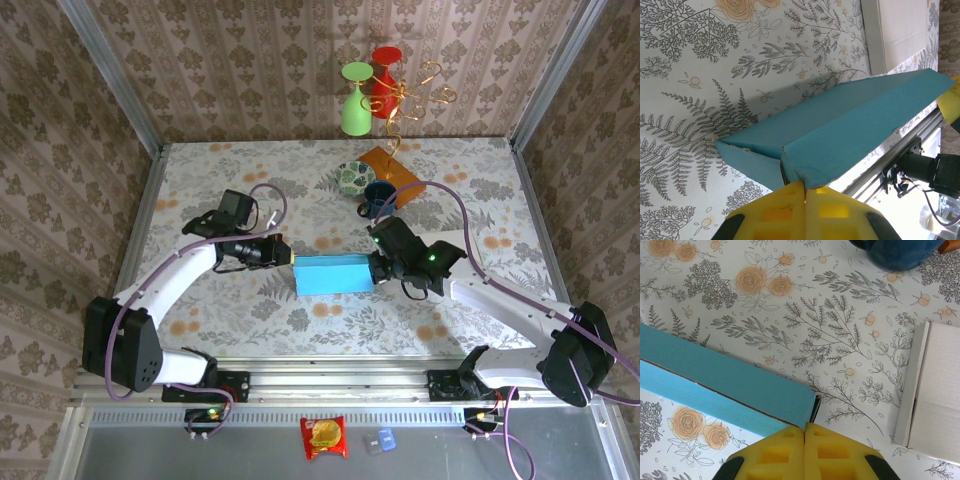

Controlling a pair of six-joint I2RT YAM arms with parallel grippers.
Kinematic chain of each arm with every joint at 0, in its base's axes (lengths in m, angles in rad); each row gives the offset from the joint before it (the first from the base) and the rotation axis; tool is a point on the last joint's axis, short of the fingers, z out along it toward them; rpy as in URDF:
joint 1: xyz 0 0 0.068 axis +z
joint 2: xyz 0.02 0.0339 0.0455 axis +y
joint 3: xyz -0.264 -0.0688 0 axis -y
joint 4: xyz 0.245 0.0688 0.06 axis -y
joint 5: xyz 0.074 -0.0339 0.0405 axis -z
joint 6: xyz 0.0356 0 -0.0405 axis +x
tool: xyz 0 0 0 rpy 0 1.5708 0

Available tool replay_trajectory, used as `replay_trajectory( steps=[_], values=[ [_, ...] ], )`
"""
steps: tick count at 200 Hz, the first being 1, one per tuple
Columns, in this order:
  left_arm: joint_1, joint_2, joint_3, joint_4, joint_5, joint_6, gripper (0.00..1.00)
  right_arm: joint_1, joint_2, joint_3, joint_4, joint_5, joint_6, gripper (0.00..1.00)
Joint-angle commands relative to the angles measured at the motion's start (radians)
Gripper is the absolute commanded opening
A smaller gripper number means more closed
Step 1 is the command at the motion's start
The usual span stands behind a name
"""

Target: Fold the paper box

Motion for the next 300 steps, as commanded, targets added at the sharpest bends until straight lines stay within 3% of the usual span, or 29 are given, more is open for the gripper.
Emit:
replay_trajectory(
  steps=[1, 165, 172, 196, 229, 271, 300],
  values=[
    [0.011, -0.001, -0.007, -0.132, -0.071, 0.044, 0.02, 0.006, 0.006, -0.007, -0.055, 0.003, -0.020, 0.00],
    [-0.111, -0.021, -0.010, -0.147, -0.250, 0.053, 0.02, 0.021, -0.001, -0.007, -0.072, 0.008, 0.012, 0.00],
    [-0.114, -0.026, -0.012, -0.145, -0.255, 0.051, 0.02, 0.020, -0.008, -0.002, -0.084, 0.009, 0.036, 0.07],
    [-0.126, -0.036, -0.004, -0.146, -0.272, 0.048, 0.02, 0.018, -0.077, 0.007, -0.109, -0.014, 0.206, 0.32],
    [-0.147, -0.062, 0.001, -0.143, -0.302, 0.039, 0.02, -0.022, -0.254, -0.070, -0.043, -0.049, 0.627, 0.63],
    [-0.189, -0.074, -0.002, -0.128, -0.326, 0.017, 0.02, -0.144, -0.352, -0.288, 0.278, -0.225, 1.165, 0.70],
    [-0.202, -0.077, -0.005, -0.123, -0.341, 0.006, 0.02, -0.149, -0.337, -0.364, 0.437, -0.238, 1.370, 0.70]
  ],
)
